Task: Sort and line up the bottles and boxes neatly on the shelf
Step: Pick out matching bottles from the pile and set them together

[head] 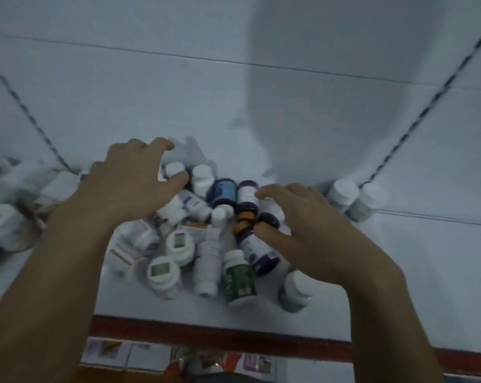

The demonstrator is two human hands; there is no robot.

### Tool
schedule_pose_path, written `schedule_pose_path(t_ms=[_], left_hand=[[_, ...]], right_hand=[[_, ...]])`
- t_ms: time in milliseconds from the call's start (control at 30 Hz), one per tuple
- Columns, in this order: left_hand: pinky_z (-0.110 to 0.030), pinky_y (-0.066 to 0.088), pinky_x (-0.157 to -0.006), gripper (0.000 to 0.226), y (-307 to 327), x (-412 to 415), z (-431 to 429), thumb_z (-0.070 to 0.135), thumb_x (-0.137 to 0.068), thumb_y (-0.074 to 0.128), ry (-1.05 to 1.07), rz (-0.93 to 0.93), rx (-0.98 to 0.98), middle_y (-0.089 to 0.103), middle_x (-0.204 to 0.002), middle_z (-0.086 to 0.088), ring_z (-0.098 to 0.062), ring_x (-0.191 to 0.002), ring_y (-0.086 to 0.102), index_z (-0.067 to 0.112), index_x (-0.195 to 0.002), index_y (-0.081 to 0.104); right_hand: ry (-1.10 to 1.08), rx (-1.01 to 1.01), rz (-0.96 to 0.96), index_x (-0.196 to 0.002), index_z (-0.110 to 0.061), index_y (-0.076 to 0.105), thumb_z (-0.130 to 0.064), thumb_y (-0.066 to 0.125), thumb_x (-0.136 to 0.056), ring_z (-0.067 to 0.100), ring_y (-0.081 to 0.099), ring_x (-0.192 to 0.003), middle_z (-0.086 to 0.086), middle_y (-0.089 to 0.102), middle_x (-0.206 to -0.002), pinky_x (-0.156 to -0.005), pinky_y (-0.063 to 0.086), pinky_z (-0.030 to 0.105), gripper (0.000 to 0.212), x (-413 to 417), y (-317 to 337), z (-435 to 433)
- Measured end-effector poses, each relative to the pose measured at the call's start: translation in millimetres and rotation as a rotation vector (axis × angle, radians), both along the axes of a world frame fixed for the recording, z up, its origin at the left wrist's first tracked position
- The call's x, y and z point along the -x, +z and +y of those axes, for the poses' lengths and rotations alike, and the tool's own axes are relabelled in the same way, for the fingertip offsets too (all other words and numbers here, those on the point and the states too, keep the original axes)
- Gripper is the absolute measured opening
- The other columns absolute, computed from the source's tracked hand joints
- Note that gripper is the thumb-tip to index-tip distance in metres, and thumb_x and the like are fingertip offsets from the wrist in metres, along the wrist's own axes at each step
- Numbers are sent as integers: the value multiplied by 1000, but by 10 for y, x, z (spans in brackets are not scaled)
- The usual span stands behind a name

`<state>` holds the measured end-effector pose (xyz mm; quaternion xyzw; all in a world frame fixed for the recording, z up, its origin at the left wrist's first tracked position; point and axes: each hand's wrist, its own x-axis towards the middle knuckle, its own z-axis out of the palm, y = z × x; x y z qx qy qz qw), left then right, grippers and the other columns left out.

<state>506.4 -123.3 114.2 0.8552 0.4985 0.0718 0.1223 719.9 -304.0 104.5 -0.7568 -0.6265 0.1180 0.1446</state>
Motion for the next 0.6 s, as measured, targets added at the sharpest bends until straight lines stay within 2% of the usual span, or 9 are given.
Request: schedule_pose_path(t_ms=[133, 200, 300, 367, 467, 533, 567, 600], left_hand=[[-54, 47, -100, 81, -76, -1096, -457, 78, -79, 39, -196, 90, 80, 52, -140, -9, -35, -127, 49, 38, -149, 35], [-52, 46, -103, 82, -143, -1655, -644, 78, -78, 40, -295, 57, 117, 49, -146, -5, -31, -130, 49, 38, -149, 35], [-47, 46, -103, 58, -318, -2403, -926, 56, -96, 49, -345, 5, 107, 51, -144, -4, -29, -128, 52, 33, -148, 38], [-45, 49, -97, 48, -452, -2734, -1018, 49, -97, 51, -336, 40, 123, 54, -139, -1, -28, -123, 55, 32, -141, 45], [-45, 53, -93, 50, -577, -2892, -1001, 58, -78, 57, -319, 107, 213, 60, -126, 7, -24, -114, 60, 38, -123, 53], [-41, 56, -89, 32, -634, -2865, -950, 57, -74, 59, -320, 217, 223, 62, -112, 9, -20, -101, 62, 39, -100, 51], [-40, 56, -88, 25, -667, -2849, -923, 49, -79, 62, -319, 281, 218, 62, -111, 8, -20, -98, 61, 38, -97, 50], [-40, 55, -90, 27, -699, -2830, -895, 42, -83, 65, -315, 311, 207, 62, -113, 6, -20, -100, 61, 35, -105, 51]], right_hand=[[-107, -50, 58, -141, -38, 43, -50, 54, -96, 19, 42, -118, -6, 49, -128, -94, 37, 32, 47, -921, -106, -595], [-217, -117, 94, -141, -33, 45, -43, 61, -95, 21, 43, -119, -3, 50, -131, -93, 36, 31, 49, -1356, -265, -781], [-352, -257, 170, -138, -28, 53, -29, 70, -91, 26, 49, -122, 3, 57, -129, -99, 35, 34, 50, -1905, -502, -831], [-355, -229, 171, -143, -32, 49, -40, 72, -87, 28, 47, -127, 4, 55, -135, -101, 32, 36, 61, -2119, -633, -719], [-363, -164, 162, -147, -42, 41, -72, 61, -73, 35, 42, -132, 6, 42, -147, -101, 38, 46, 82, -2210, -805, -487], [-388, -114, 151, -142, -44, 43, -76, 65, -72, 39, 41, -128, 6, 32, -148, -100, 42, 53, 80, -2164, -853, -360], [-410, -94, 139, -139, -42, 45, -75, 66, -73, 40, 41, -124, 7, 28, -147, -99, 44, 55, 76, -2128, -861, -301], [-436, -77, 137, -136, -40, 46, -77, 65, -74, 42, 41, -121, 9, 23, -147, -99, 44, 56, 75, -2092, -865, -235]])
